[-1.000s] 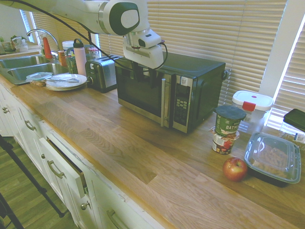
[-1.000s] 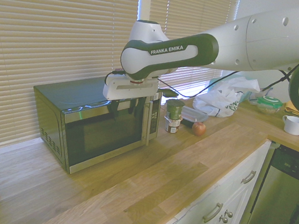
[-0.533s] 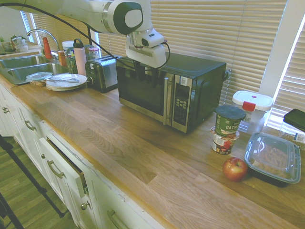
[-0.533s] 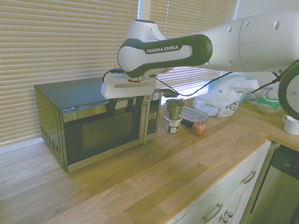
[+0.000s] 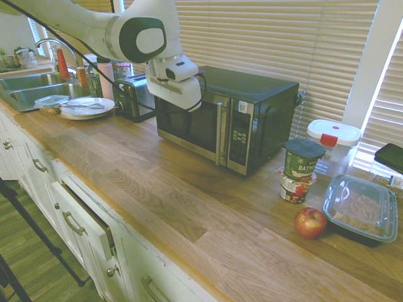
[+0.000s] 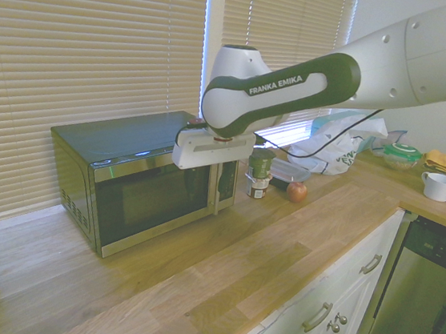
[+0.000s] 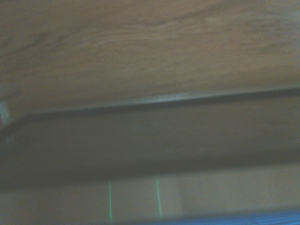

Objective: Close the microwave

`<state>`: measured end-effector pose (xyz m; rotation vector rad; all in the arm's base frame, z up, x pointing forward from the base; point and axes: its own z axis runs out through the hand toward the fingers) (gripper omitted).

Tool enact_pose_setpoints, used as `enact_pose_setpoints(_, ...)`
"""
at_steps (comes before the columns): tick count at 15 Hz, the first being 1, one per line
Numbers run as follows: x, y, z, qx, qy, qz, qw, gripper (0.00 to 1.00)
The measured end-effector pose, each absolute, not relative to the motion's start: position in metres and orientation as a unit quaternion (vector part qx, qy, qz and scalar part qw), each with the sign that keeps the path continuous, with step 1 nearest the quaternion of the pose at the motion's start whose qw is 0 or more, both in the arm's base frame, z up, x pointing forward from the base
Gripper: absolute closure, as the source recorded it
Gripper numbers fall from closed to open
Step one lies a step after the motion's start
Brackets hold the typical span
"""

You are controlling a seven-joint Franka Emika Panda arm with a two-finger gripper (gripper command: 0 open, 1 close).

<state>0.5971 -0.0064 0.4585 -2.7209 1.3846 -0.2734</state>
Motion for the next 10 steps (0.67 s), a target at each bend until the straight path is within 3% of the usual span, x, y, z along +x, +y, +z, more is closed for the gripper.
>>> enact_pose_setpoints(10,0.453,-0.032,0.386,-0.894,0.440,-0.078,0.028,0.00)
